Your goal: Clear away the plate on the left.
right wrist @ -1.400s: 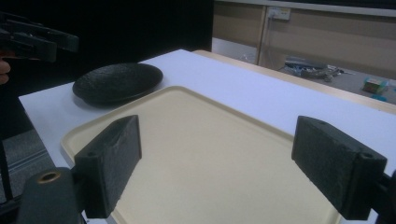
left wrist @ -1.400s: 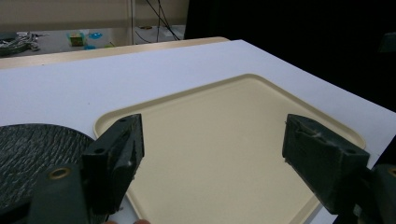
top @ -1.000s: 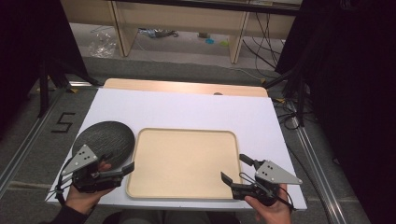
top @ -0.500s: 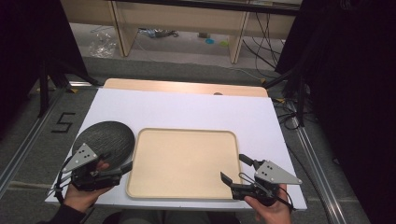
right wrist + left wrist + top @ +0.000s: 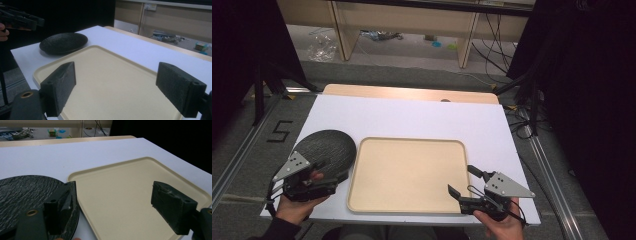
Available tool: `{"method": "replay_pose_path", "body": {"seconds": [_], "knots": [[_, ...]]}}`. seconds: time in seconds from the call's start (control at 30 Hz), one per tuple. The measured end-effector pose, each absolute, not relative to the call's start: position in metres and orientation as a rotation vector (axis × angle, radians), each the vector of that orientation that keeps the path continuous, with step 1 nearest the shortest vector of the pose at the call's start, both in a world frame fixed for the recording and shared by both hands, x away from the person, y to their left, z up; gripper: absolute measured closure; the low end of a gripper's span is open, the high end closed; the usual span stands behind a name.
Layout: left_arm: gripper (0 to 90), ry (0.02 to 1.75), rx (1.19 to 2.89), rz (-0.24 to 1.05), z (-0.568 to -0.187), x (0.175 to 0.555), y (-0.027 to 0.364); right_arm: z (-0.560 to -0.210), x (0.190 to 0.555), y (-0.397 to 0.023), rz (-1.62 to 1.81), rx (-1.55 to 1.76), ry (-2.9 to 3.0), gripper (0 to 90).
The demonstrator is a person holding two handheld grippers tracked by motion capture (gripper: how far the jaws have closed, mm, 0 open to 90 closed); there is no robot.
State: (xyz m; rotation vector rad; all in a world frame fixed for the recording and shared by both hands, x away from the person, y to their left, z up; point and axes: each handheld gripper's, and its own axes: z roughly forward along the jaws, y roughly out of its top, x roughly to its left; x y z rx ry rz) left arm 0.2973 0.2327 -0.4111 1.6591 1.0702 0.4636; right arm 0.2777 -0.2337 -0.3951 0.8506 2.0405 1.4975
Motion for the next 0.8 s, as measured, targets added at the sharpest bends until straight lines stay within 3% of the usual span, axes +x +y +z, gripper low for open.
{"method": "replay_pose_path", "body": {"seconds": [0.8], "knots": [[21.0, 1.262, 1.538, 0.501, -0.417, 0.321, 0.27, -0.396, 0.278, -0.232, 1.509, 0.84, 2.064, 17.4]]}}
